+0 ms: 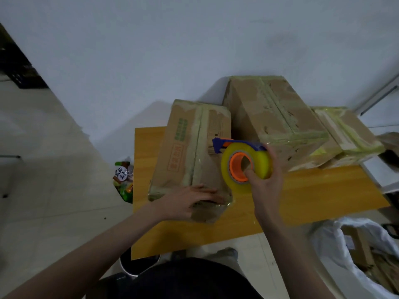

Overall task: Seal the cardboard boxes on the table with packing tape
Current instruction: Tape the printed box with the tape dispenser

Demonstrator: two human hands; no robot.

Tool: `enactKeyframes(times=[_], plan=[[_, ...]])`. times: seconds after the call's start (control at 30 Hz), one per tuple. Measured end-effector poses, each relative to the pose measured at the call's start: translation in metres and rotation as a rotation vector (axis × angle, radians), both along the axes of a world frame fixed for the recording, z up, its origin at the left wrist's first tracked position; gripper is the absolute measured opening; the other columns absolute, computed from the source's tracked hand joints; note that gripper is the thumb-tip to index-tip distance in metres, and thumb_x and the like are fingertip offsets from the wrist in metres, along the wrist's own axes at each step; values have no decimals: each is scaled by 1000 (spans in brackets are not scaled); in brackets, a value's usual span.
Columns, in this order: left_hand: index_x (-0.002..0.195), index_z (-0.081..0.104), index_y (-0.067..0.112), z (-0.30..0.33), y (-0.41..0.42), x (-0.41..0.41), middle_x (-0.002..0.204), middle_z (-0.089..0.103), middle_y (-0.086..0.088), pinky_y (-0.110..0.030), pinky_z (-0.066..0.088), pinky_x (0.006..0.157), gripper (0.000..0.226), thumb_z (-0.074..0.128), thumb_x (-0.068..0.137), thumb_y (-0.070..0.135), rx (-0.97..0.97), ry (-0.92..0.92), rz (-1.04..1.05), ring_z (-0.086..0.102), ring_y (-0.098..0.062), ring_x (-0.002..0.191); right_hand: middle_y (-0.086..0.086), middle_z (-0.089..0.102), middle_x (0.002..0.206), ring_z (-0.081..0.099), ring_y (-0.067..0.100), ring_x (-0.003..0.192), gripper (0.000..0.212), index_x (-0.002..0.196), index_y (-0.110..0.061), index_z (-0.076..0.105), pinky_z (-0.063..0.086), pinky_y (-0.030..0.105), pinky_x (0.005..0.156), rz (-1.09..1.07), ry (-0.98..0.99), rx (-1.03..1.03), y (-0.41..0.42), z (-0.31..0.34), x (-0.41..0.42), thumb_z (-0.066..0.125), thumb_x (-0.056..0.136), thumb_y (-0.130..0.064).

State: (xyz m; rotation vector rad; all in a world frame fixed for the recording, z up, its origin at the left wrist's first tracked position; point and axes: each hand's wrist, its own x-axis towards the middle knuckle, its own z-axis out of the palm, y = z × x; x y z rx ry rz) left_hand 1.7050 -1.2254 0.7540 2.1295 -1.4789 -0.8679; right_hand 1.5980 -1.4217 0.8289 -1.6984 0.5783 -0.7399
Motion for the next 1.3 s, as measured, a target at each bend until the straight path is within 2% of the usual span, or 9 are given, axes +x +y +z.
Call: enactKeyframes(times=[0.2, 0.33, 0.4, 0.5, 0.63, 0.8, 1.03, 1.13, 1.3], plan=[[144, 49, 39, 10, -1, 1, 148, 47, 18, -26, 30, 115, 57, 59, 92, 15, -131, 98, 222, 34, 6, 137, -28, 51, 136, 50, 1, 129, 74, 141, -36, 51, 49, 21, 101, 13, 2, -4, 2, -13, 5, 73, 84, 5], [128, 63, 27, -2, 8, 41, 132, 61, 8, -47, 43, 109, 39, 64, 90, 16, -475, -353, 547, 51, -11, 126, -28, 49, 135, 50, -12, 121, 71, 146, -27, 48, 48, 10, 90, 17, -21, 20, 3, -15, 1, 70, 87, 8], [139, 54, 21, -1, 11, 72, 145, 50, -2, -49, 40, 111, 43, 60, 97, 20, -351, -428, 781, 46, -24, 133, -23, 49, 136, 51, -16, 116, 70, 147, -23, 47, 46, 6, 86, 19, -28, 29, 3, -16, -2, 68, 88, 9], [155, 30, 14, 4, 12, 115, 153, 40, -15, -51, 42, 104, 57, 49, 105, 32, -48, -204, 1000, 45, -38, 133, -24, 47, 135, 49, -21, 114, 69, 147, -21, 45, 44, 3, 85, 33, -19, 8, 0, -18, -6, 67, 89, 10], [140, 53, 8, 5, 5, 139, 136, 60, -15, -46, 47, 99, 44, 41, 107, 35, -58, 118, 1051, 57, -38, 119, -26, 48, 133, 50, -18, 114, 69, 146, -24, 44, 45, 5, 86, 47, 0, 13, -3, -18, -9, 68, 89, 8], [126, 65, 12, 1, 6, 132, 118, 68, -15, -49, 53, 93, 35, 42, 108, 31, -143, 137, 1078, 63, -36, 103, -12, 54, 139, 57, 10, 123, 74, 142, -37, 49, 55, 35, 99, 22, 15, 86, -15, -23, -11, 72, 86, 6], [112, 66, 26, -11, 8, 110, 96, 67, -6, -42, 52, 89, 26, 43, 106, 38, -228, 260, 1148, 62, -27, 86, -11, 53, 140, 56, 15, 127, 74, 142, -33, 51, 53, 48, 102, 48, -18, 85, -21, -14, 1, 70, 85, 9], [125, 67, 18, -18, 15, 93, 106, 69, -19, -54, 54, 90, 38, 41, 107, 39, -237, 229, 1115, 64, -38, 94, -27, 54, 131, 55, 5, 125, 72, 141, -31, 52, 54, 41, 101, 91, -9, 42, -21, -5, 14, 69, 84, 10], [137, 61, 17, -26, 30, 72, 118, 69, -7, -48, 55, 89, 46, 38, 107, 42, -218, 120, 1154, 63, -28, 102, -17, 53, 139, 53, 11, 129, 71, 141, -32, 53, 52, 48, 103, 85, -10, 21, -21, -3, 35, 72, 82, 4]])
